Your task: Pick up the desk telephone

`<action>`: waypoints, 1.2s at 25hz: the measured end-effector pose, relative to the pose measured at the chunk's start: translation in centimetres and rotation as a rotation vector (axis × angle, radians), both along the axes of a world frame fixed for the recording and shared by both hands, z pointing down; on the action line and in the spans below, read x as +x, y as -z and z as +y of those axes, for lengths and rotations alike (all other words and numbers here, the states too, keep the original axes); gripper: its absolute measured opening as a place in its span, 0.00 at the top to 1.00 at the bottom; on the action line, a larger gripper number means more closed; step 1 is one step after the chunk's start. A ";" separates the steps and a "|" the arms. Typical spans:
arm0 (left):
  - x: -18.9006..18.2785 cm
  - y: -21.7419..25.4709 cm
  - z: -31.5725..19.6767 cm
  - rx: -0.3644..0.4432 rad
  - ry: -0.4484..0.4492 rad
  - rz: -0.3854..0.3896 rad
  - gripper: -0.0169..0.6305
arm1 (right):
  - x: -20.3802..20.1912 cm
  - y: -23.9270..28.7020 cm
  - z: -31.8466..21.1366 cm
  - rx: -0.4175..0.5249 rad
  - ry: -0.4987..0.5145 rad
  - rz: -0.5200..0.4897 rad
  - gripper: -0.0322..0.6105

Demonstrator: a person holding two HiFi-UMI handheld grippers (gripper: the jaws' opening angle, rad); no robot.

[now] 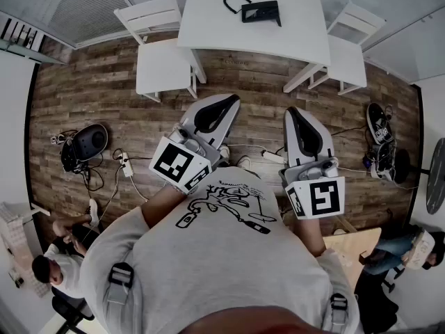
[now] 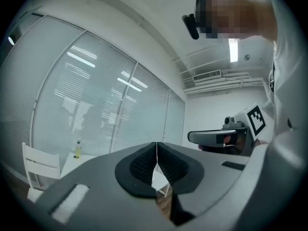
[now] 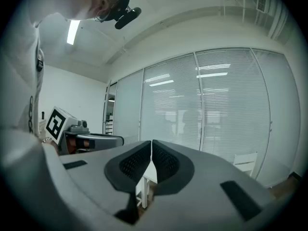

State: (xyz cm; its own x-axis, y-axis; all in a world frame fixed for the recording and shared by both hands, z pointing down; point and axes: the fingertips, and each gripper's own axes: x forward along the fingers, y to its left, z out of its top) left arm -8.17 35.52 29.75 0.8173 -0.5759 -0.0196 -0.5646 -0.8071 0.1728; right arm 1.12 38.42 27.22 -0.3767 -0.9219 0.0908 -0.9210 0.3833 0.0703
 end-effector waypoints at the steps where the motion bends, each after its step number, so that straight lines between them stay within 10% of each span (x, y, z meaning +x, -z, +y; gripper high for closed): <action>1: -0.3 -0.1 -0.2 -0.002 0.002 0.001 0.96 | -0.2 -0.1 -0.2 -0.002 -0.003 0.000 0.93; 30: -4.6 -2.0 -6.3 -0.049 -0.017 0.015 0.96 | -3.8 -1.5 -6.5 -0.016 -0.060 -0.026 0.93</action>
State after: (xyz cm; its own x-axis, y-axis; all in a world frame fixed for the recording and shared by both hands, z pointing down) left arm -12.81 29.18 31.72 0.8266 -0.5628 -0.0038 -0.5483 -0.8067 0.2202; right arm -2.67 31.90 28.72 -0.3236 -0.9412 0.0970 -0.9436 0.3286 0.0402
